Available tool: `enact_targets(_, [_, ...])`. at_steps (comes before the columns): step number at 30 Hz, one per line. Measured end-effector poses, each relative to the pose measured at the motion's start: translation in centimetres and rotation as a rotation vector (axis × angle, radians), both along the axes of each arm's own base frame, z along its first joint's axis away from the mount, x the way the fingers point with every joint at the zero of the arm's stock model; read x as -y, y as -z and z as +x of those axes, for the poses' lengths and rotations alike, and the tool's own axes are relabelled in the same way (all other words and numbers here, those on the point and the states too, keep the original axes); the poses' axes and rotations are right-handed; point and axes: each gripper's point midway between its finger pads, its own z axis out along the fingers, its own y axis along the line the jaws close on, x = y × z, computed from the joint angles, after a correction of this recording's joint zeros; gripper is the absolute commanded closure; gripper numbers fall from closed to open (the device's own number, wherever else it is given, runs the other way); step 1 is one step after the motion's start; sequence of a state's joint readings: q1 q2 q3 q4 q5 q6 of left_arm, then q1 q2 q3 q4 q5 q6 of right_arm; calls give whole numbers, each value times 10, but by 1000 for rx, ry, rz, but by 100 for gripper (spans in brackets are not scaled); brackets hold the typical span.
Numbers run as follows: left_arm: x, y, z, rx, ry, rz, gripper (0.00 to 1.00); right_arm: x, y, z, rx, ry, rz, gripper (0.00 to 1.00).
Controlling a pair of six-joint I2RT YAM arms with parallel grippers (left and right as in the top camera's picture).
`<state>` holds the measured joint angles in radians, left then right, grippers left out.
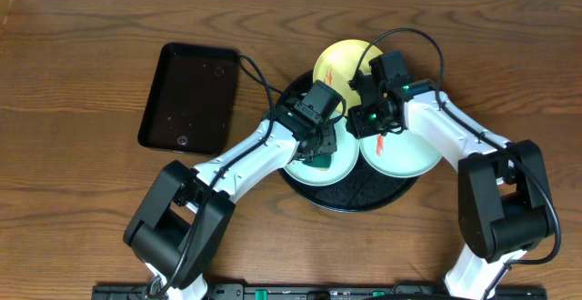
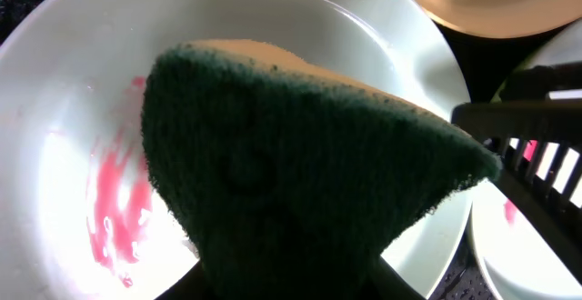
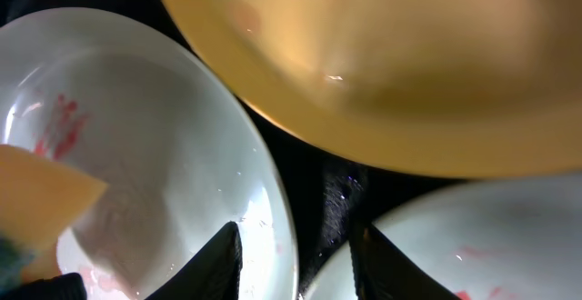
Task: Clean dirty plates on tray and stack at the side
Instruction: 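Move the right gripper to grip the rim of the right green plate, then scrub the left green plate with the sponge in the left gripper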
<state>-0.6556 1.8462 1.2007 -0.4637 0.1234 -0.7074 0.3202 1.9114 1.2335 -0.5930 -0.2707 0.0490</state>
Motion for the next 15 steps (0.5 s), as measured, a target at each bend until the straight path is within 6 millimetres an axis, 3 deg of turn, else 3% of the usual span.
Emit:
enact_targets(8, [0, 0, 0, 0, 0, 0, 67, -10, 1, -1, 34, -89, -12, 60])
enact_targets(15, [0, 0, 0, 0, 0, 0, 67, -7, 4, -3, 35, -100, -47, 65])
